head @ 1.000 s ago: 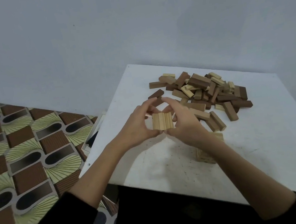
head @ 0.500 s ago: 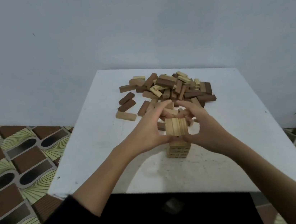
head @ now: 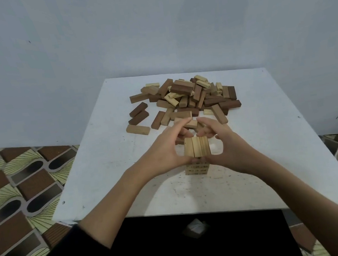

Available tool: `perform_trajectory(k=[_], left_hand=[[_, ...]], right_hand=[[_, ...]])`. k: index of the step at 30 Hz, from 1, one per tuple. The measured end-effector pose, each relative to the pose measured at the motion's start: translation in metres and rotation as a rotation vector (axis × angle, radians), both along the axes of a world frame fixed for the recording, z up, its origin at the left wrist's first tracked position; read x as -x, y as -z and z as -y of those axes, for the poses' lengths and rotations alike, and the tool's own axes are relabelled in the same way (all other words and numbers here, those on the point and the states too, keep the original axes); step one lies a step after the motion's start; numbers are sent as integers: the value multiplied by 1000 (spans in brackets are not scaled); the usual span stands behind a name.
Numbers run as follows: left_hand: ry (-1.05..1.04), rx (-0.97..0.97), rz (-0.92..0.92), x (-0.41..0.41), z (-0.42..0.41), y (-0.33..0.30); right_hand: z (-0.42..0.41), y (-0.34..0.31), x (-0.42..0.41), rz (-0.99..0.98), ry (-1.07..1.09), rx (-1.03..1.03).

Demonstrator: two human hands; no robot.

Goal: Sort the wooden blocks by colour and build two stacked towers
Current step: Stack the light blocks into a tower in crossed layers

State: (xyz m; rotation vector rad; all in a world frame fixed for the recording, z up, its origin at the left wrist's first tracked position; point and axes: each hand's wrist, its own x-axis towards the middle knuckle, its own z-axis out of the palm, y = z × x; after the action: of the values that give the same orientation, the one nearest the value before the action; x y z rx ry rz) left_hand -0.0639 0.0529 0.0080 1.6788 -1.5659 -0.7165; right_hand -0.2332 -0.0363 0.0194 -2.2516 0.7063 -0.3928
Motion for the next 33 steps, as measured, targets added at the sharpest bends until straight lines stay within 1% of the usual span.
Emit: perform_trajectory(k=[5, 11, 20, 33], left_hand=[[-1, -6, 27, 0, 0, 1], [1, 10, 33, 2, 0, 2], [3, 28, 56, 3, 0, 4], [3, 27, 34, 6, 1, 7]], right_hand=[[3, 3, 2, -35, -14, 23], [4, 4, 0, -34, -37, 88], [2, 0, 0, -14, -63, 116], [-2, -4, -2, 3, -77, 30]])
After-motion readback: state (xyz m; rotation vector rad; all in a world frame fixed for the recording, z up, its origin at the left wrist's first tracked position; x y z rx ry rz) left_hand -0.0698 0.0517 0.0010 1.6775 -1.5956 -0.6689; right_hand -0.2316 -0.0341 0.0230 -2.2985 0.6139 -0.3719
